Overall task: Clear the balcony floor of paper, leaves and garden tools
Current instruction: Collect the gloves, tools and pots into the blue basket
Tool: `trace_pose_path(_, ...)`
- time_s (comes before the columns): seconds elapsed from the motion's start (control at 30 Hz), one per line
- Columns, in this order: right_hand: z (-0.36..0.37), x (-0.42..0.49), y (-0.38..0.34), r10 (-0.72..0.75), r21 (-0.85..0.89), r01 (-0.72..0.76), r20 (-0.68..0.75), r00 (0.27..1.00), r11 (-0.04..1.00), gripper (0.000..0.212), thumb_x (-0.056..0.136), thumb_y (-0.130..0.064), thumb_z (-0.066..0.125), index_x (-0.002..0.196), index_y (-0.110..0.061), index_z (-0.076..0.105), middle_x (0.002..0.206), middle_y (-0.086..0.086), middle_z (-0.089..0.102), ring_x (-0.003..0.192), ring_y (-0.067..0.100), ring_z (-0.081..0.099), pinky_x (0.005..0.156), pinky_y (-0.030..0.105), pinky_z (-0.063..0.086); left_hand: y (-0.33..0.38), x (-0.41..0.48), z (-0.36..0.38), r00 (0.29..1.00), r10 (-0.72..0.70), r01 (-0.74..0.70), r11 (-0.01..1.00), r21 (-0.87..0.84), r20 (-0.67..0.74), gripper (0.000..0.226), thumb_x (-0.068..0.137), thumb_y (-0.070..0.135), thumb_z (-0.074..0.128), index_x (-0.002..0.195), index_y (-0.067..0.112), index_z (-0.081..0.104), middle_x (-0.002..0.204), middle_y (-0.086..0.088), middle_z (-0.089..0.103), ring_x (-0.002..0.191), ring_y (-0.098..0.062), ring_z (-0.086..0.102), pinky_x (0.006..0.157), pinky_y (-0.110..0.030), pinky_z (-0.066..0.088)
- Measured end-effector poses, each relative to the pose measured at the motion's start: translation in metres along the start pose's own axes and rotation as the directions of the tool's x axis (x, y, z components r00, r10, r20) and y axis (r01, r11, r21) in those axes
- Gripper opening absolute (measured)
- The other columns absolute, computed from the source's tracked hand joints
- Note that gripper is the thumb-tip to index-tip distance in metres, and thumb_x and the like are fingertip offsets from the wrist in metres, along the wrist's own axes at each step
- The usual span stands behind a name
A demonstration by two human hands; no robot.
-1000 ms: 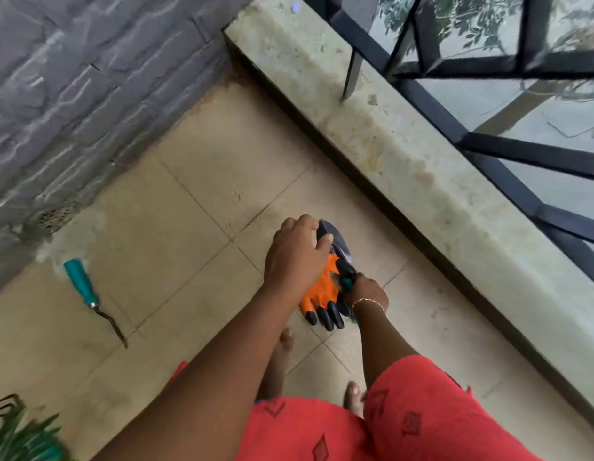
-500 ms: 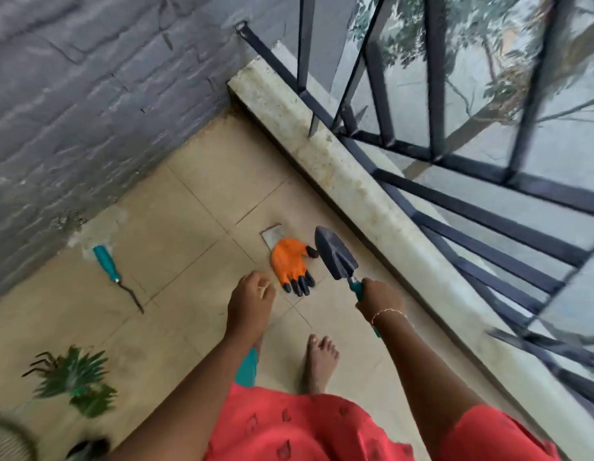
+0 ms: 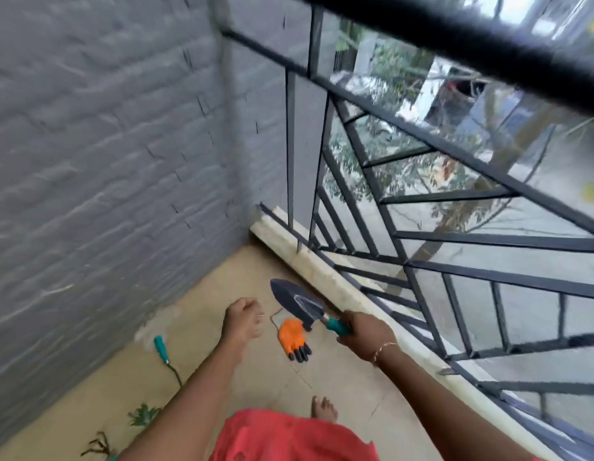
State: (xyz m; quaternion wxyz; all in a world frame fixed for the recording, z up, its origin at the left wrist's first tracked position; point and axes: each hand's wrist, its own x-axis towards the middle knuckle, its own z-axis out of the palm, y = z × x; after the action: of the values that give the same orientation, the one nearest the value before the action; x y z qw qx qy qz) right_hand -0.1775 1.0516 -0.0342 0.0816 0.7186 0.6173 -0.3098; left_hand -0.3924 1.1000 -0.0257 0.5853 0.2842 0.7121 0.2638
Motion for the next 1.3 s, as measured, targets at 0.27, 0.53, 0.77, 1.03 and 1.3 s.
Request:
trace_pose_path(0.27, -0.015, -0.105, -0.043, 0.001, 0.343, 0.092, -0.263, 0.965, 0.935, 0.024, 0.083, -0.025, 0.066, 0.093, -0.025, 0.044, 0.092, -0.003, 0.053, 0.083, 0.015, 0.047, 0.07, 0.027, 0.036, 0.038, -0.058, -0.041, 0.941, 0.114, -0.032, 0.967, -0.252, 0.318, 0.009, 0.094, 0.012, 0.053, 0.103, 0.01, 0.055, 0.095, -0.012, 0.061, 0.081, -0.023, 0.06, 0.074, -0.035, 0.05)
trace_pose_path(0.53, 0.031, -0.205, -0.059, 0.224, 0.283, -0.071, -0.556, 0.8, 0.956, 0.034, 0.082, -0.028, 0.066, 0.111, -0.02, 0.048, 0.104, -0.004, 0.06, 0.09, 0.02, 0.054, 0.066, 0.025, 0.028, 0.016, -0.104, -0.039, 0.824, 0.119, 0.051, 0.958, -0.283, 0.553, 0.004, 0.09, 0.006, 0.057, 0.086, 0.006, 0.059, 0.083, -0.013, 0.067, 0.077, -0.025, 0.067, 0.089, -0.038, 0.051)
trace_pose_path(0.77, 0.073, -0.286, 0.001, 0.313, 0.286, -0.154, -0.677, 0.666, 0.946, 0.054, 0.048, -0.018, 0.089, 0.089, -0.024, 0.053, 0.073, 0.001, 0.063, 0.06, 0.025, 0.058, 0.052, 0.031, 0.045, -0.01, -0.169, 0.029, 0.685, 0.001, 0.045, 0.998, -0.044, 0.728, 0.035, 0.084, -0.017, 0.032, 0.096, 0.0, 0.061, 0.089, -0.015, 0.061, 0.081, -0.025, 0.058, 0.072, -0.03, 0.054)
trace_pose_path(1.03, 0.139, -0.406, 0.101, 0.587, 0.506, -0.308, -0.615, 0.526, 0.806, 0.024, 0.075, -0.025, 0.069, 0.095, -0.012, 0.065, 0.089, 0.009, 0.065, 0.077, 0.033, 0.061, 0.065, 0.04, 0.046, -0.09, -0.285, 0.15, 0.599, -0.082, -0.114, 0.976, 0.186, 0.797, 0.049, 0.083, -0.021, 0.026, 0.116, 0.002, 0.055, 0.094, -0.012, 0.061, 0.084, -0.021, 0.059, 0.063, -0.023, 0.056)
trace_pose_path(1.3, 0.209, -0.578, 0.194, 0.762, 0.569, -0.508, -0.515, 0.392, 0.646, 0.023, 0.082, -0.029, 0.061, 0.098, -0.013, 0.065, 0.094, 0.008, 0.064, 0.084, 0.032, 0.06, 0.073, 0.04, 0.045, -0.226, -0.433, 0.255, 0.521, -0.225, -0.276, 0.869, 0.412, 0.823, 0.027, 0.092, -0.007, 0.037, 0.1, 0.006, 0.059, 0.085, -0.009, 0.061, 0.075, -0.02, 0.058, 0.07, -0.028, 0.049)
